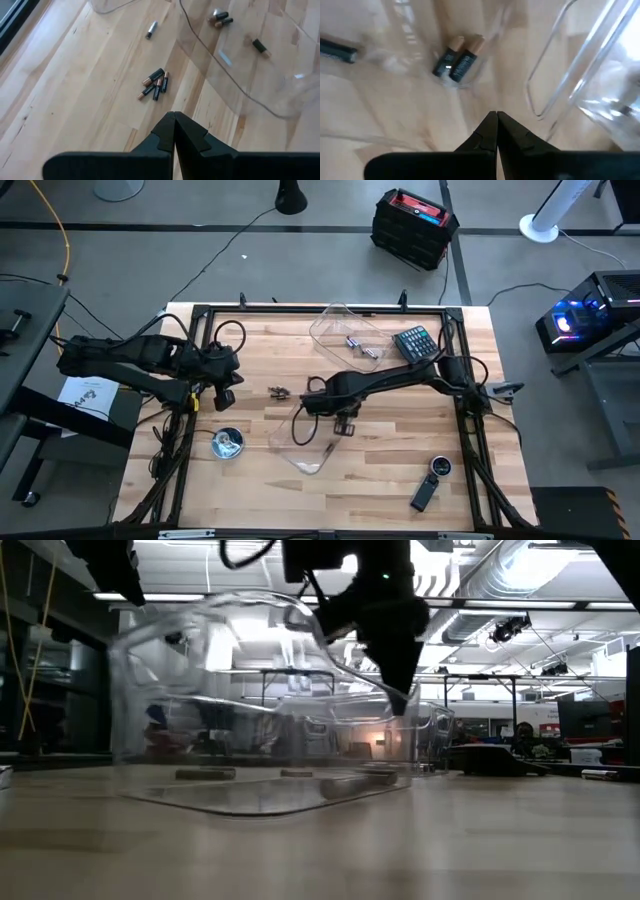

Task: Sort batteries
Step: Move the bottom transparent bin to the middle right of the table, then put the black battery into the bottom transparent bin

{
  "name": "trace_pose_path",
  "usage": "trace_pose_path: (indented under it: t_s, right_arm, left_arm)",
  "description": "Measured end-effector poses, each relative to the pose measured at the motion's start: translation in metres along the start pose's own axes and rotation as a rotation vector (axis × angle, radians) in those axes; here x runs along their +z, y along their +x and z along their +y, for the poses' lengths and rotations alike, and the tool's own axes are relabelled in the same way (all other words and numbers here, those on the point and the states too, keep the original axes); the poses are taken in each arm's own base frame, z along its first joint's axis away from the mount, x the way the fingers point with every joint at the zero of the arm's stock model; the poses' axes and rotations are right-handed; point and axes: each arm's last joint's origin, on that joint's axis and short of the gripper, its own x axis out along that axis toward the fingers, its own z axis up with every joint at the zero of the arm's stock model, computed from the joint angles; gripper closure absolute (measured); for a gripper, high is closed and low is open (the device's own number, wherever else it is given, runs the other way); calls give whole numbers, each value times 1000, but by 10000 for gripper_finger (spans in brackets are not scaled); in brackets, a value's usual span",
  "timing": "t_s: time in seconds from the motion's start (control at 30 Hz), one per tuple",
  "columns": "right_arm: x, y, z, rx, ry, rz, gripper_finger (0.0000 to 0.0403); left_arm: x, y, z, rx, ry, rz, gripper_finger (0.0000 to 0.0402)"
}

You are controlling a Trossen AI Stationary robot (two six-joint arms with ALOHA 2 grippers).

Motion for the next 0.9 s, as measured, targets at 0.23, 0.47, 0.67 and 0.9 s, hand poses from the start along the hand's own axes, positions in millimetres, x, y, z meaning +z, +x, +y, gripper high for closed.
trace_pose_path:
  t_s: [0.23,0.47,0.67,0.9]
  right_arm:
    - [-40,16,-17,-11,93,37,403]
    - [-111,13,-39,-9,288,27,403]
    - [-154,-9,-57,0,465,-112,403]
    - [-167,-59,-72,132,598,-506,403]
  left_arm:
    - [0,0,0,0,-25,1,401]
    - [1,0,0,10,-19,-13,401]
    - [10,11,-1,89,60,-96,401]
    - [26,62,-5,153,218,39,393]
